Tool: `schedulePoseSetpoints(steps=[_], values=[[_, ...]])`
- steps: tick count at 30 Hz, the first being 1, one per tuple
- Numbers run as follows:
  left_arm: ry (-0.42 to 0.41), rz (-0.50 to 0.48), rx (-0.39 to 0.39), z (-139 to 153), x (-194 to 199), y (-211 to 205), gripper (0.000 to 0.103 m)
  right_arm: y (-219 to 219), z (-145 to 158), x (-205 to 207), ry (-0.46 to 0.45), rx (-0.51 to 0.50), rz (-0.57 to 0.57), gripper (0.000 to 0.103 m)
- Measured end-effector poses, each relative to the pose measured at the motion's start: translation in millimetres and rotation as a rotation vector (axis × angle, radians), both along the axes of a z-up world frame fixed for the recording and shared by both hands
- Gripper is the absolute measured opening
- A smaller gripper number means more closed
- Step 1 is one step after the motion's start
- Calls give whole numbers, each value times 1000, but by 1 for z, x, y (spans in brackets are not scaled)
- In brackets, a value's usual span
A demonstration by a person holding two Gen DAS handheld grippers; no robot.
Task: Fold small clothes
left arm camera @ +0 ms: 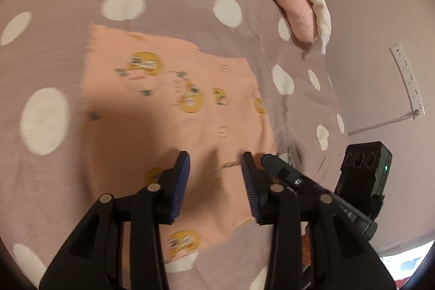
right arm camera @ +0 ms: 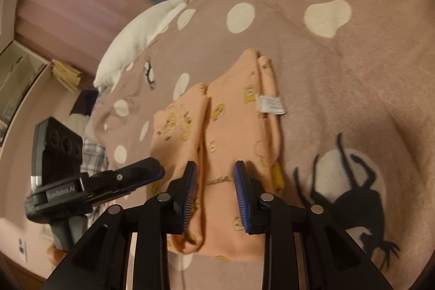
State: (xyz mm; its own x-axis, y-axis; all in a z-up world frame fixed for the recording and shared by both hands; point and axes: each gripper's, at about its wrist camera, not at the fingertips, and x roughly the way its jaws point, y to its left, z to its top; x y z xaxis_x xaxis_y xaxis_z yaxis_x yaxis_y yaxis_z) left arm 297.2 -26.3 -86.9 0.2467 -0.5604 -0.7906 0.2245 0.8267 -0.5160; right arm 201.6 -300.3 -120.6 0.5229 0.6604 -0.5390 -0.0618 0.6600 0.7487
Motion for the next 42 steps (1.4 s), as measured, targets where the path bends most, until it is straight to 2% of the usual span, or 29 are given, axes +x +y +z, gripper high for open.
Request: schedulePoseSetpoints(steps=[1,3,7,13,18,20,22,24,27,32,35,39,42], values=[[-9,14,1,2,-4,6,44,3,1,1,1,6,20,39],[-29,47,3,4,-14,30,44,14,2,7,5,8,57,41],[-59,95,31,4,-36,66,44,37,1,25,34,-36,117,42],[-68,143,18,-3,-63,103,50,64,-7,55,79,-106,160,42],[-53,146,15,-12,-72,113,50,73,-13,71,98,-54,179,42],[-47,146,3,-14,-73,113,50,73,-13,72,89,-41,172,41],[-43,141,-5,-15,-74,111,50,73,-13,71,75,-41,156,20],[-41,139,-5,-15,-74,109,50,72,-13,71,70,-29,143,10],[-38,128,-5,-13,-72,103,50,67,-4,69,34,-33,126,9],[-45,95,2,-9,-70,85,50,46,30,63,-65,-86,80,8],[-50,70,7,-6,-68,69,50,24,42,60,-93,-146,42,8],[-73,22,8,1,-65,41,50,6,28,61,-52,-223,10,8],[-92,-30,7,4,-61,19,50,1,10,63,0,-226,14,8]])
